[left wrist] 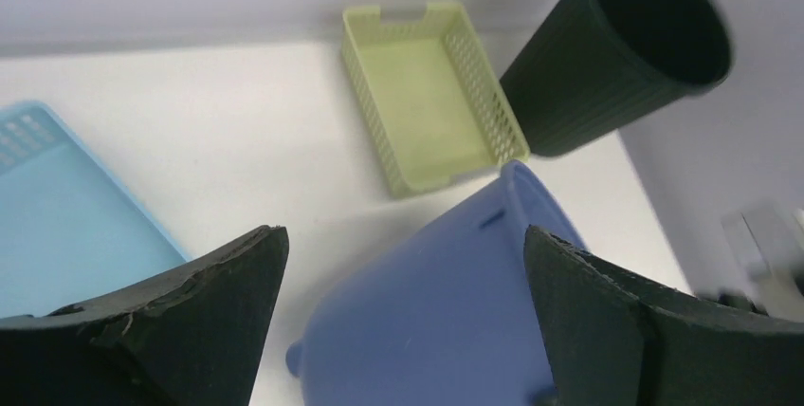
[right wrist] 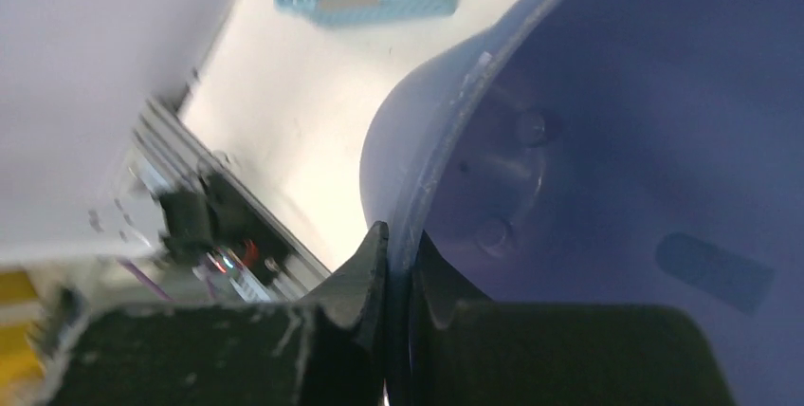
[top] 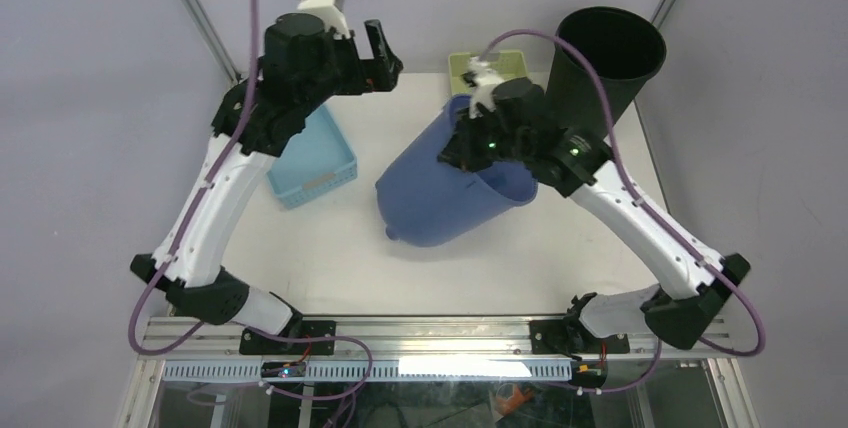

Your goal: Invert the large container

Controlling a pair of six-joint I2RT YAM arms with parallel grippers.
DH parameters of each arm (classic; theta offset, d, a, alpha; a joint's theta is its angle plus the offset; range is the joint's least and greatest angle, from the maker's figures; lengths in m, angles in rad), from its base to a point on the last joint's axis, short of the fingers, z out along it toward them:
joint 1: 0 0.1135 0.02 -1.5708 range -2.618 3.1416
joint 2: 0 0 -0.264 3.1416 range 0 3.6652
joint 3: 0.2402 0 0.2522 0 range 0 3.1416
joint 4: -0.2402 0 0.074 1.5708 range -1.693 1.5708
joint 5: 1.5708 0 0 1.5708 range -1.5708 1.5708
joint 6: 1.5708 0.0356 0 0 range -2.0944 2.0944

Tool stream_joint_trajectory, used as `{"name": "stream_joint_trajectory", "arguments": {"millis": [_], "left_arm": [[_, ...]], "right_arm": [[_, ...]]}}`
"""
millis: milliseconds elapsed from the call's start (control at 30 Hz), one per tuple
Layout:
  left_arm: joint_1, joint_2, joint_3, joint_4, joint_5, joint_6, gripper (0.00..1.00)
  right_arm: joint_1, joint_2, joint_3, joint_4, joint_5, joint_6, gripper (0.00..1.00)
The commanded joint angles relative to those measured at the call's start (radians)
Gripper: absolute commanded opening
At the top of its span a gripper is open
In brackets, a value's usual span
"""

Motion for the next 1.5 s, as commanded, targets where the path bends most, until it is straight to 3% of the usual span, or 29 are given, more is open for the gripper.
{"name": "stream_joint_trajectory", "arguments": {"millis": [0, 33, 67, 200, 433, 600, 700, 800, 1000, 1200, 1467], "left_arm": [[0.002, -0.191, 0.022, 0.185, -0.117, -0.006, 0.99], [0.001, -0.218, 0.007, 0.208, -0.126, -0.002, 0.99], [0.001, -0.237, -0.006, 0.222, -0.138, 0.002, 0.99], [0.001, -0.278, -0.033, 0.209, -0.168, 0.006, 0.99], [0.003, -0.326, -0.202, 0.165, -0.068, -0.031, 0.99], [0.038, -0.33, -0.285, 0.065, -0.013, -0.087, 0.99], [0.095, -0.342, -0.342, 0.026, 0.039, -0.115, 0.99], [0.19, -0.358, -0.418, 0.017, 0.167, -0.146, 0.99], [0.32, -0.38, -0.54, -0.006, 0.343, -0.167, 0.99], [0.348, -0.388, -0.546, 0.029, 0.414, -0.175, 0.99], [0.349, -0.364, -0.547, 0.105, 0.497, -0.19, 0.99]], "right_arm": [[-0.198, -0.226, -0.181, 0.456, -0.227, 0.354, 0.0], [-0.235, -0.257, -0.25, 0.547, -0.267, 0.354, 0.0], [-0.265, -0.289, -0.345, 0.634, -0.301, 0.5, 0.0], [-0.337, -0.361, -0.597, 0.983, -0.387, 0.821, 0.0], [-0.361, -0.39, -0.941, 1.412, -0.334, 1.166, 0.0], [-0.387, -0.406, -1.137, 1.583, -0.289, 1.274, 0.0], [-0.412, -0.422, -1.211, 1.6, -0.292, 1.284, 0.0], [-0.435, -0.446, -1.261, 1.569, -0.312, 1.266, 0.0], [-0.479, -0.514, -1.241, 1.346, -0.349, 1.14, 0.02], [-0.611, -0.469, -1.485, 1.741, -0.432, 1.368, 0.0], [-0.681, -0.282, -1.647, 2.179, -0.522, 1.444, 0.0]]}}
